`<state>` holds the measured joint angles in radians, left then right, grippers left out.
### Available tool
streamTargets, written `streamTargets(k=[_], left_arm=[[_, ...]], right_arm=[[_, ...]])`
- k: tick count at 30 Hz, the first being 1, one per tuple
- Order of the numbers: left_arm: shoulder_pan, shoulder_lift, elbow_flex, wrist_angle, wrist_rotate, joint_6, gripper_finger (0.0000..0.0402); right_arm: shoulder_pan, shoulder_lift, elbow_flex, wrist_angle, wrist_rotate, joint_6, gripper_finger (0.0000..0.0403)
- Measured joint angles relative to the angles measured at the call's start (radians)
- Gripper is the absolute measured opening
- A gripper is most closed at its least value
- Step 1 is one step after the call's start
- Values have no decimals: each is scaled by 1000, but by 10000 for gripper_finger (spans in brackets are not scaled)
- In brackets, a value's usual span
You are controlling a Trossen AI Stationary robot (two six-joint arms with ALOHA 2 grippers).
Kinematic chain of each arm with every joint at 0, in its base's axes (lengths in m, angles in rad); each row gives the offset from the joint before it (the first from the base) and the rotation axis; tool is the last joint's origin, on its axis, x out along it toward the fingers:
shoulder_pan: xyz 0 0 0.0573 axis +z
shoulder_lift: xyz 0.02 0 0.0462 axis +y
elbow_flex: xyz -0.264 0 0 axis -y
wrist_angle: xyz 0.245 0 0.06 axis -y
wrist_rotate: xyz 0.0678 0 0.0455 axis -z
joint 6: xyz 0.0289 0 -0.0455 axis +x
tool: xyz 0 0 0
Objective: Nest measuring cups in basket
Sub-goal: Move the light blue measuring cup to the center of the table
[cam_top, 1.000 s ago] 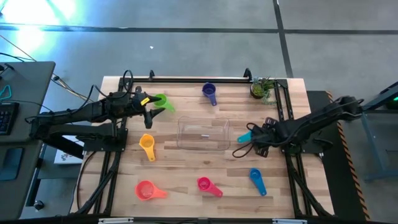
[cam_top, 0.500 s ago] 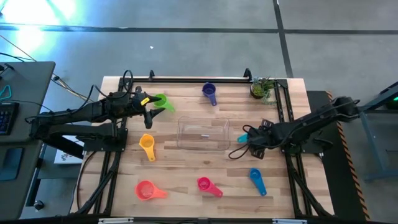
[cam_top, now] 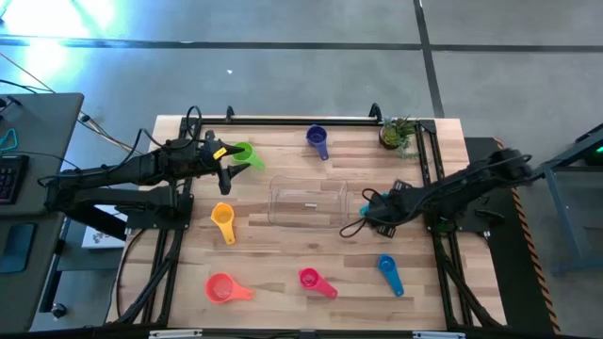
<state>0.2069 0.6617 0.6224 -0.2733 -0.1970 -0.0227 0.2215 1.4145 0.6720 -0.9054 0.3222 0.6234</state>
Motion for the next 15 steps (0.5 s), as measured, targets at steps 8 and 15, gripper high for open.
streamTargets(k=[8,15], left_arm=[[0,0,0,0,0,0,232],[0,0,0,0,0,0,232]], right_arm=[[-26,18,0,5,-5,-3,232],[-26,18,0,6,-44,-3,168]])
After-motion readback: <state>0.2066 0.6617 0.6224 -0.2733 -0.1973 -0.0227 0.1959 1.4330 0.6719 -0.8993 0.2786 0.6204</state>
